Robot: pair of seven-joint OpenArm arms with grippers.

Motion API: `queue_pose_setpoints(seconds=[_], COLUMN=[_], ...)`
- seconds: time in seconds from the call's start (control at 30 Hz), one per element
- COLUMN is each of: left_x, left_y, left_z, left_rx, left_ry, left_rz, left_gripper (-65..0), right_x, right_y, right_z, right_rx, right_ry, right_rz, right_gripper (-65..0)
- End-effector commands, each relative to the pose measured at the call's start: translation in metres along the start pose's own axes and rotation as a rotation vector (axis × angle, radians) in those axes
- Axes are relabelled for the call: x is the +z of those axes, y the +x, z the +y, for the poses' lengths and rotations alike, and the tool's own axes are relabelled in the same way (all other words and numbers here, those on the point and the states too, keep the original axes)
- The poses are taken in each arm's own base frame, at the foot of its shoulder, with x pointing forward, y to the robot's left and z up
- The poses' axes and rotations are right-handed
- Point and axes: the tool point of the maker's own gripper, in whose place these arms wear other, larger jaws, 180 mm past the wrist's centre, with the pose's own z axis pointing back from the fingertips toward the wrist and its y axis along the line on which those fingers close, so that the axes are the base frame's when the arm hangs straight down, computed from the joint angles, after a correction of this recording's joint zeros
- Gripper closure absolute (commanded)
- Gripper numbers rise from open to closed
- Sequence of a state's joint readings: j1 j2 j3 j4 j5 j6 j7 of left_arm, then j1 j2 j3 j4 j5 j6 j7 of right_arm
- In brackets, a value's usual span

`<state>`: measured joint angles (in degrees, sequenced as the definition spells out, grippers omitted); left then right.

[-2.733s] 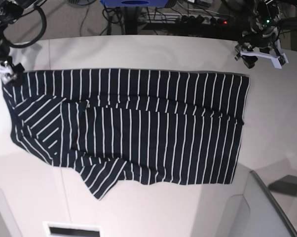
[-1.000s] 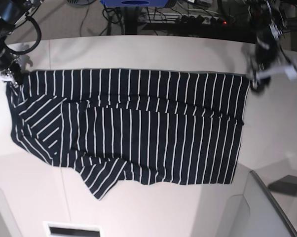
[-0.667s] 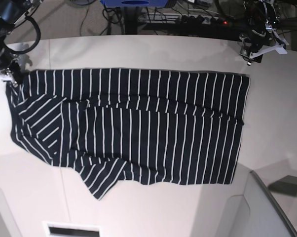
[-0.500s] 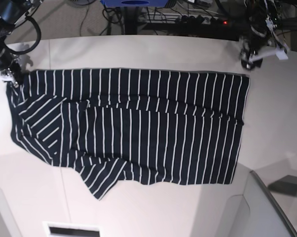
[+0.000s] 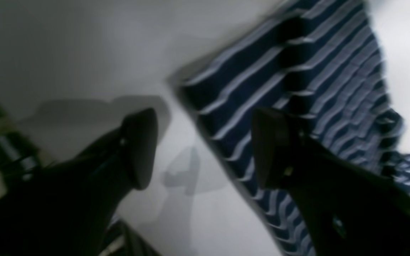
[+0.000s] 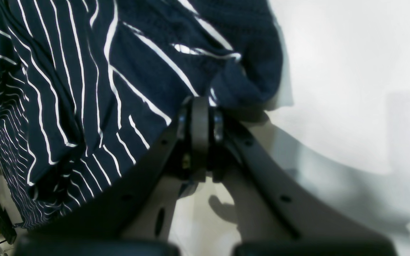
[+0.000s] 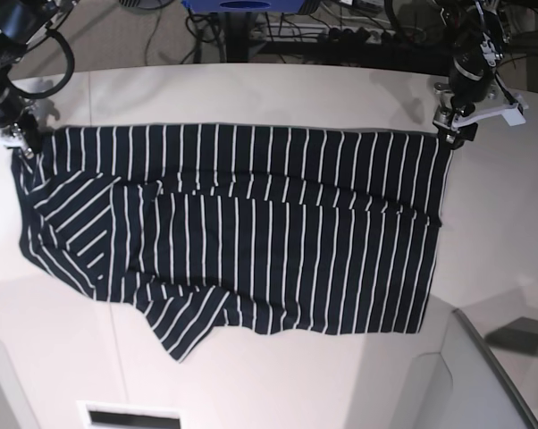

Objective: Layout the t-shirt on the table in an organized manner, then fold the t-shirt properly
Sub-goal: 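Grasp the shirt's collar-side corners with both grippers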

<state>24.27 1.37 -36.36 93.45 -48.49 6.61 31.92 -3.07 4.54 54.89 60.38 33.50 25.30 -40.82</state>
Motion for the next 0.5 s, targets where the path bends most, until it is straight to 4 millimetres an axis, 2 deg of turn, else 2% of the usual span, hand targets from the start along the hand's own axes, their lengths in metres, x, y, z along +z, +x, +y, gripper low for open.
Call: queue_pose_setpoints(seconds=[0.0,0.1,0.23,0.47], left_x=[-0.001,-0.009,-0.021,-0.039], left_y=[0.01,0.008,-0.004,-0.006], left_z=[-0.006,-0.008,0.001,0.002], left_rx=[-0.002,0.013,0.043,0.068], left_ry=[-0.023,-0.023,0.001,0.011], left_rz=[-0.027,-0.02,0.014,0.037], left_gripper=[-39.5,-39.5,-39.5,-39.5], right_x=[0.003,0.003,0.005,0.006], right_y=[0.001,0.001,-0.001,-0.001], right_z=[-0.006,-0.006,-0.011,-0.011], right_rx=[0.013,0.012,0.009,0.008], right_ry=[-0.028,-0.028,-0.036,-0.036], right_rz=[0.014,0.013,0.016,0.017], right_gripper=[-0.8,-0.8,-0.8,-0.8])
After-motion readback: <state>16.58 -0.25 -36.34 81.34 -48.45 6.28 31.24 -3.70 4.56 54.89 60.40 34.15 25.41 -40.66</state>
